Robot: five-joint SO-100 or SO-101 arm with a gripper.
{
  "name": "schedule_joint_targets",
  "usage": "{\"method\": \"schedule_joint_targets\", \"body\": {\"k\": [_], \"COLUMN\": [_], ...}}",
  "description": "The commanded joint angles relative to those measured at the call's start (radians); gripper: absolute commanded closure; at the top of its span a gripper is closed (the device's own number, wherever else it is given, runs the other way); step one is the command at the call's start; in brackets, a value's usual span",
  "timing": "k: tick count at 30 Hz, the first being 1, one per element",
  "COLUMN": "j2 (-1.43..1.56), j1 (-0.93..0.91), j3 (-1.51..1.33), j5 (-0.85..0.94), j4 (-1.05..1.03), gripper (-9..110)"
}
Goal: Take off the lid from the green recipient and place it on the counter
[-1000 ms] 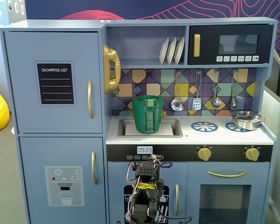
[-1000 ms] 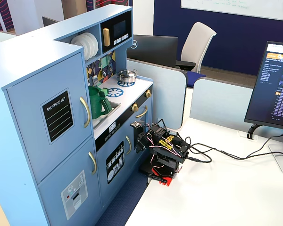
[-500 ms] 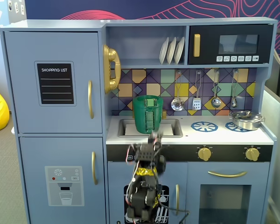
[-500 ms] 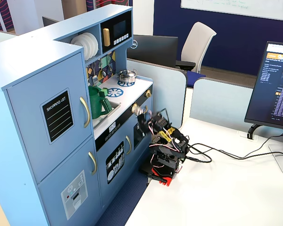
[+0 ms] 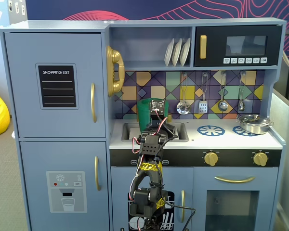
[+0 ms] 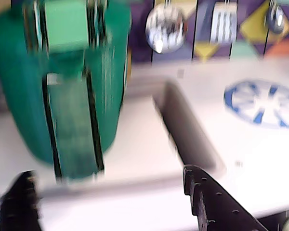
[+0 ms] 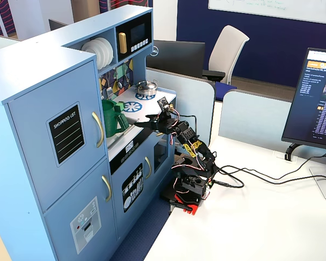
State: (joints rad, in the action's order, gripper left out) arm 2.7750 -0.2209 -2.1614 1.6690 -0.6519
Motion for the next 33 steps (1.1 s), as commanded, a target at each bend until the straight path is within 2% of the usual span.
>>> {"method": "schedule_joint_targets", "body": {"k": [1, 6, 33], "j2": [-0.038, -0.097, -0.494], "j1": [0.012, 0.031, 0.112], "j3": [0.066, 0.074, 0.324], "j5": [0.015, 0.021, 0.054], "j4": [0.167, 0.293, 0.488], "gripper": [61, 60, 61]}}
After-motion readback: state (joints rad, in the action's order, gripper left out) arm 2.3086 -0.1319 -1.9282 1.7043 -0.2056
